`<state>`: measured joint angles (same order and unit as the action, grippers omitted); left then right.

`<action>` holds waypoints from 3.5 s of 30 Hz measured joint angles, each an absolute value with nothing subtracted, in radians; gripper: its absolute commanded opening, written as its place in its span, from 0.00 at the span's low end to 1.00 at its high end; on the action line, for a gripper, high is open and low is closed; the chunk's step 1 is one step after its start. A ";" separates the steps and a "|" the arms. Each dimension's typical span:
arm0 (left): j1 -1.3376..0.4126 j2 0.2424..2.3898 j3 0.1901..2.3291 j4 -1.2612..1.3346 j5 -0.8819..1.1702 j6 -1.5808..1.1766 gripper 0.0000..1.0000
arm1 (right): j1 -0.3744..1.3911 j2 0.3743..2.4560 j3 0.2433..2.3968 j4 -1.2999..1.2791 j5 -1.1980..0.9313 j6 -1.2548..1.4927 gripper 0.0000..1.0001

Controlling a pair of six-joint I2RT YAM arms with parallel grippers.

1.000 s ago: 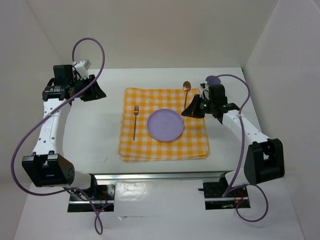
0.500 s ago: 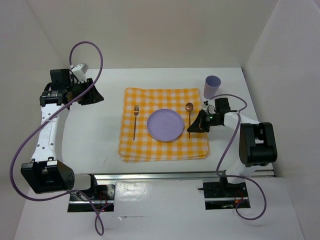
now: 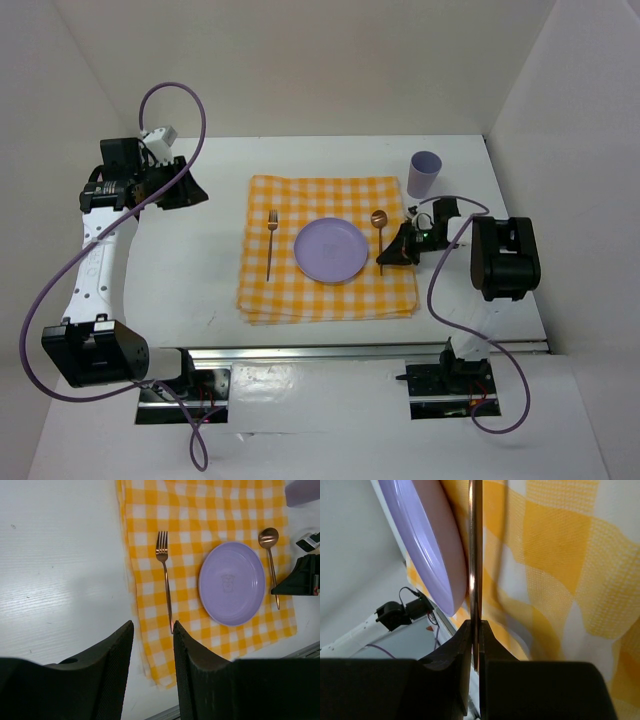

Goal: Set the dinner table for one person

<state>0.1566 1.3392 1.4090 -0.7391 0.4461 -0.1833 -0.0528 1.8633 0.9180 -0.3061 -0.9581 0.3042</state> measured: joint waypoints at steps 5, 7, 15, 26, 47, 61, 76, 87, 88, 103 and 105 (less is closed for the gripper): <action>0.157 1.339 1.409 -0.738 0.451 -0.183 0.45 | -0.053 1.869 0.922 -0.307 -0.958 0.297 0.00; 0.157 1.339 1.409 -0.738 0.452 -0.183 0.45 | -0.054 1.878 0.929 -0.307 -0.962 0.296 0.00; 0.157 1.340 1.409 -0.739 0.456 -0.183 0.45 | -0.056 1.921 0.956 -0.300 -0.984 0.290 0.20; 0.157 1.340 1.409 -0.739 0.477 -0.183 0.45 | -0.088 1.884 0.927 -0.301 -0.953 0.292 0.26; 0.157 1.340 1.409 -0.739 0.493 -0.184 0.45 | -0.088 1.856 0.896 -0.350 -0.870 0.313 0.32; 0.157 1.340 1.409 -0.739 0.490 -0.183 0.45 | -0.044 1.633 1.324 -0.657 -0.255 0.355 0.72; 0.162 1.368 1.443 -0.741 0.447 -0.157 0.45 | -0.085 2.072 1.985 -0.759 0.083 0.375 0.60; 0.162 1.407 1.443 -0.741 0.418 -0.157 0.45 | -0.099 2.223 2.113 -0.797 0.083 0.337 0.30; 0.162 1.409 1.443 -0.741 0.417 -0.156 0.45 | -0.098 2.223 2.114 -0.795 0.083 0.332 0.26; 0.162 1.411 1.442 -0.740 0.424 -0.154 0.45 | -0.095 2.222 2.103 -0.794 0.097 0.322 0.00; 0.162 1.411 1.442 -0.739 0.427 -0.153 0.45 | -0.083 2.216 2.103 -0.797 0.123 0.313 0.00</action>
